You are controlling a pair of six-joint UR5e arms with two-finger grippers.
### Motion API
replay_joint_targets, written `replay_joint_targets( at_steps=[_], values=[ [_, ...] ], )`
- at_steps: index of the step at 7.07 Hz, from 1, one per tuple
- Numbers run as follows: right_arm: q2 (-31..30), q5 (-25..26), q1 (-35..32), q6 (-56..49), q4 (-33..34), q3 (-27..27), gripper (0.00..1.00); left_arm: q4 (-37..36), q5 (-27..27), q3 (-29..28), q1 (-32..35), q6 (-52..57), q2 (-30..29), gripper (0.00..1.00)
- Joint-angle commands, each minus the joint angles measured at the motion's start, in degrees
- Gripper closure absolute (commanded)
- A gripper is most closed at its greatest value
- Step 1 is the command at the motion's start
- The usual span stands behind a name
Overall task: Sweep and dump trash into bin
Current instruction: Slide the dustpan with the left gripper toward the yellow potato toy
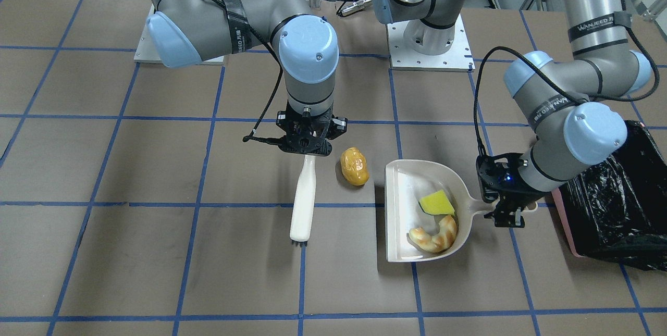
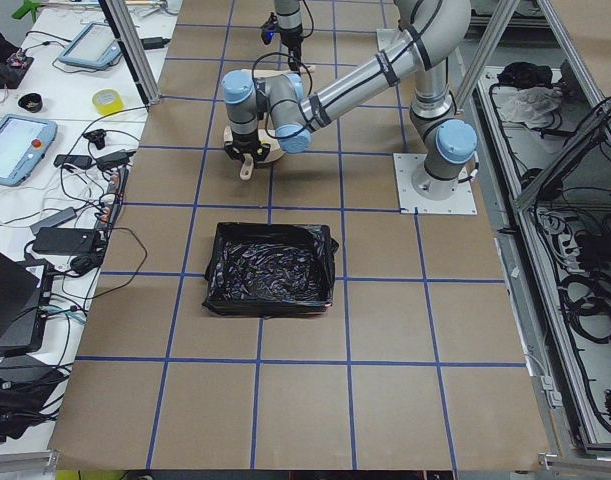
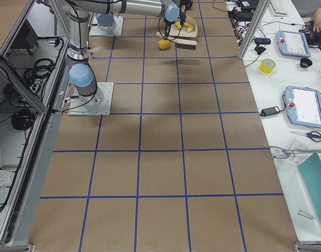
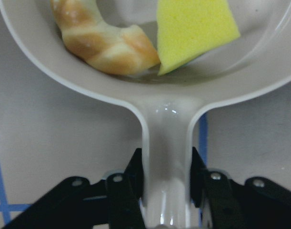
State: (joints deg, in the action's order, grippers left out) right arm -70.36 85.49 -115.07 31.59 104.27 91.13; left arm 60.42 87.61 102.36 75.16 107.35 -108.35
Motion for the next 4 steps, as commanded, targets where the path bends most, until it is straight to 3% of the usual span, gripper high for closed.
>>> replay_joint_targets(
  at_steps=[1, 2, 3, 4],
  values=[
    [-1.9, -0.8, -1.0, 0.4, 3.2, 5.4, 1.0, -3.2, 0.7, 12.2, -0.1, 1.4, 8.6, 1.0],
    [-2.3, -0.9, -2.3, 1.6, 5.4, 8.1, 1.0, -3.9, 0.9, 16.9, 0.3, 0.7, 11.6, 1.0],
    [-2.3, -0.9, -4.6, 5.8, 9.4, 10.3, 1.0, -11.2, 2.7, 22.2, 0.5, 0.2, 13.2, 1.0],
    [-2.1, -0.9, -6.2, 6.4, 10.7, 11.4, 1.0, -14.0, 4.5, 23.6, 0.8, -1.3, 14.2, 1.0]
  ],
)
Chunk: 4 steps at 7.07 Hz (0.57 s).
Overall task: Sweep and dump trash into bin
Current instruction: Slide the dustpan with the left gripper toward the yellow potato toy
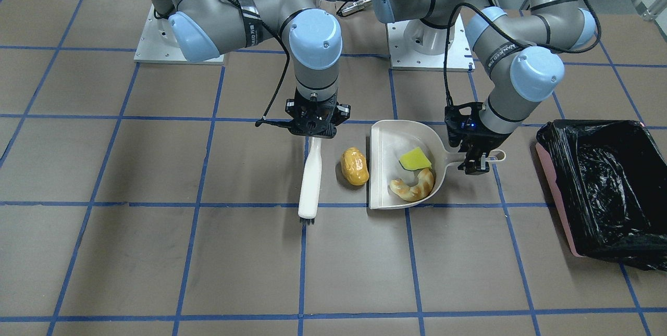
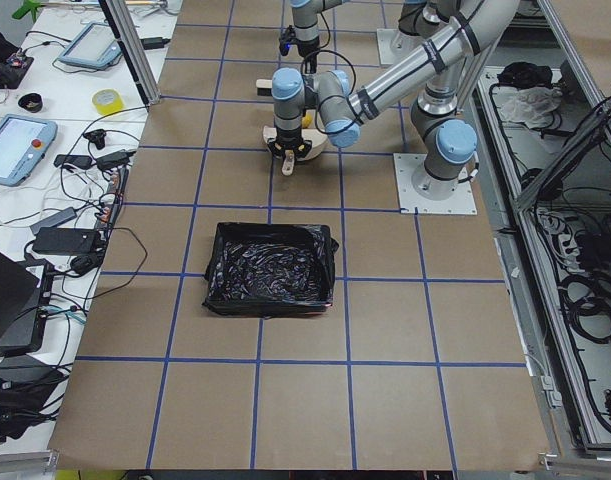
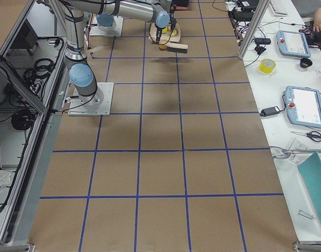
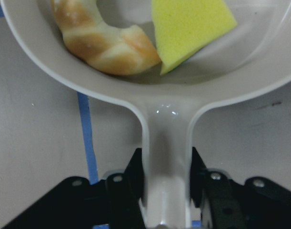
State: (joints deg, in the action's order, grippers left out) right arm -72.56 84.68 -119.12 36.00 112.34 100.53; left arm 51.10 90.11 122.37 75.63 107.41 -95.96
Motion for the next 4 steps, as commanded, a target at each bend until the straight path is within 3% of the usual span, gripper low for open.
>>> replay_joint_targets(
  at_steps=[1, 4],
  values=[
    [0.4, 0.0, -2.9, 2.0, 3.0, 2.6, 1.0, -4.6, 3.4, 1.8, 0.3, -1.6, 1.0, 1.0],
    [0.8, -0.2, -4.4, 4.3, 7.6, 4.2, 1.0, -4.4, 3.3, 1.5, 2.6, -3.6, 0.0, 1.0]
  ],
)
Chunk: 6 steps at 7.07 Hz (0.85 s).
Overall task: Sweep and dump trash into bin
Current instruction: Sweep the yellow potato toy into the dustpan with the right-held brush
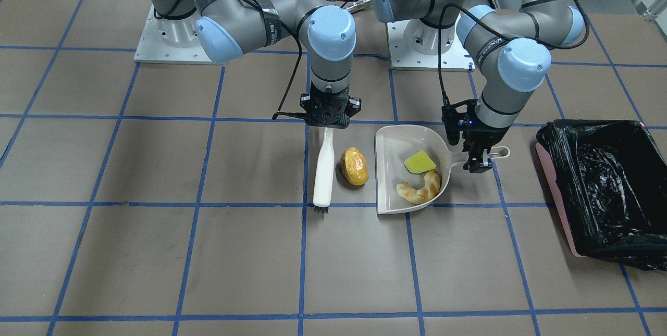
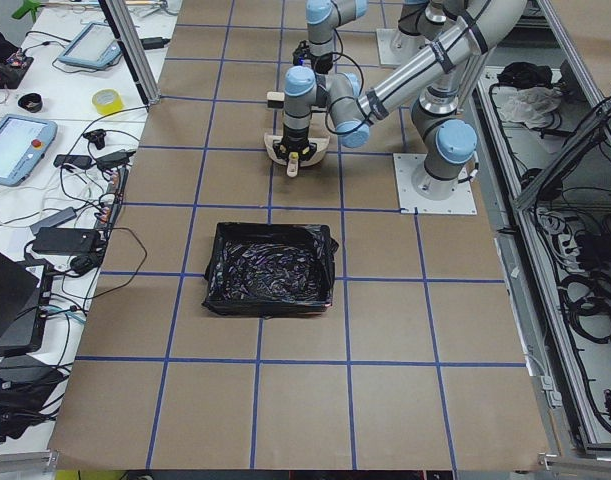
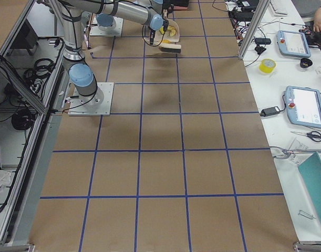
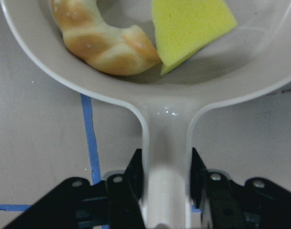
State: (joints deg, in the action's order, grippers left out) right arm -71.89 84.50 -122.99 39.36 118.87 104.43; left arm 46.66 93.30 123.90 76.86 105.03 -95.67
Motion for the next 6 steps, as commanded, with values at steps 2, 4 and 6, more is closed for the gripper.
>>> replay_joint_targets(
  at_steps=[2, 4, 6],
  values=[
    [4.3, -4.3, -3.9, 11.3, 11.9, -0.5, 1.0, 0.0, -0.1, -0.1, 2.1, -2.6, -0.6, 1.0],
    [8.1, -5.7, -6.3, 18.7, 14.6, -7.5, 1.0, 0.0, -0.1, -0.1, 2.1, -2.5, -1.0, 1.0],
    [11.4, -7.3, -7.2, 20.5, 9.1, -15.1, 1.0, -0.1, -0.2, -0.1, 2.0, -2.5, -1.2, 1.0]
  ],
)
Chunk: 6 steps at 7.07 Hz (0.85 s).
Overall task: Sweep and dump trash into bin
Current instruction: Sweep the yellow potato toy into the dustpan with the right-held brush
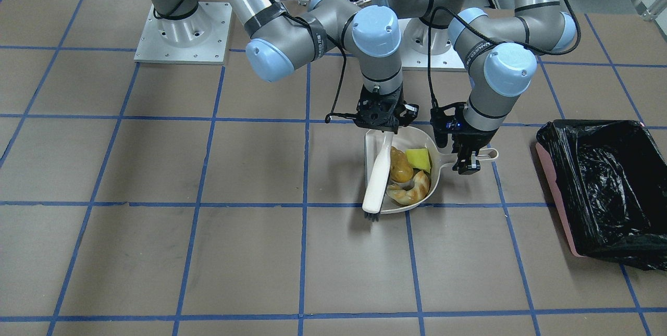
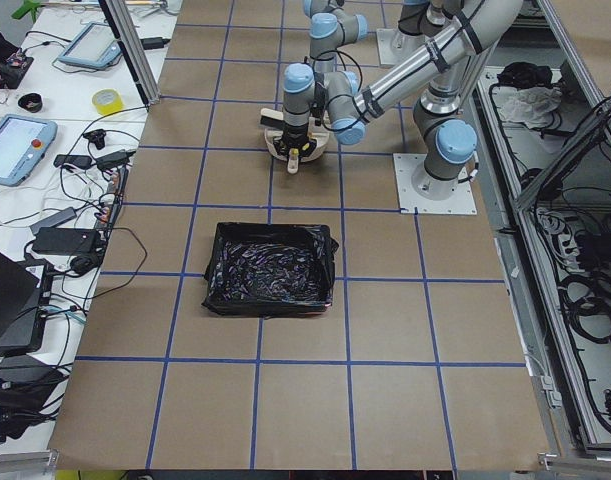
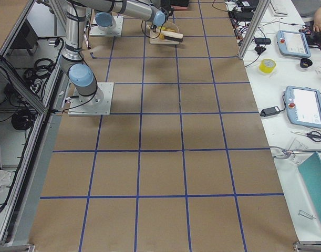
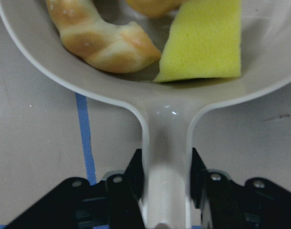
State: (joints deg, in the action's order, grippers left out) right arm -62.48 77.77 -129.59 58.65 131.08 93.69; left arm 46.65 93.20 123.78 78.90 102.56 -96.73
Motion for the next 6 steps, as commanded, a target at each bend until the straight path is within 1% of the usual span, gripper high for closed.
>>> replay_joint_targets(
  at_steps=[1, 2, 3, 4, 6],
  values=[
    [2.2, 0.2, -0.5, 0.5, -5.0, -4.6, 1.0, -0.1, -0.1, -0.3, -0.1, -0.3, -0.1, 1.0],
    [2.2, 0.5, -0.4, 0.1, -5.7, -4.3, 1.0, -0.1, -0.2, -0.6, -0.1, -0.1, -0.1, 1.0],
    [1.8, 5.0, -0.2, -2.3, -8.1, -4.3, 1.0, 0.0, -0.3, -1.3, -0.1, 0.3, -0.1, 1.0],
    [1.1, 7.4, 0.3, -4.1, -11.8, -4.4, 1.0, 0.0, -0.5, -1.4, -0.1, 0.2, -0.1, 1.0],
    [-1.2, 7.6, 1.9, -5.3, -15.6, -4.4, 1.0, 0.0, -0.5, -1.4, -0.1, 0.2, -0.2, 1.0]
  ],
)
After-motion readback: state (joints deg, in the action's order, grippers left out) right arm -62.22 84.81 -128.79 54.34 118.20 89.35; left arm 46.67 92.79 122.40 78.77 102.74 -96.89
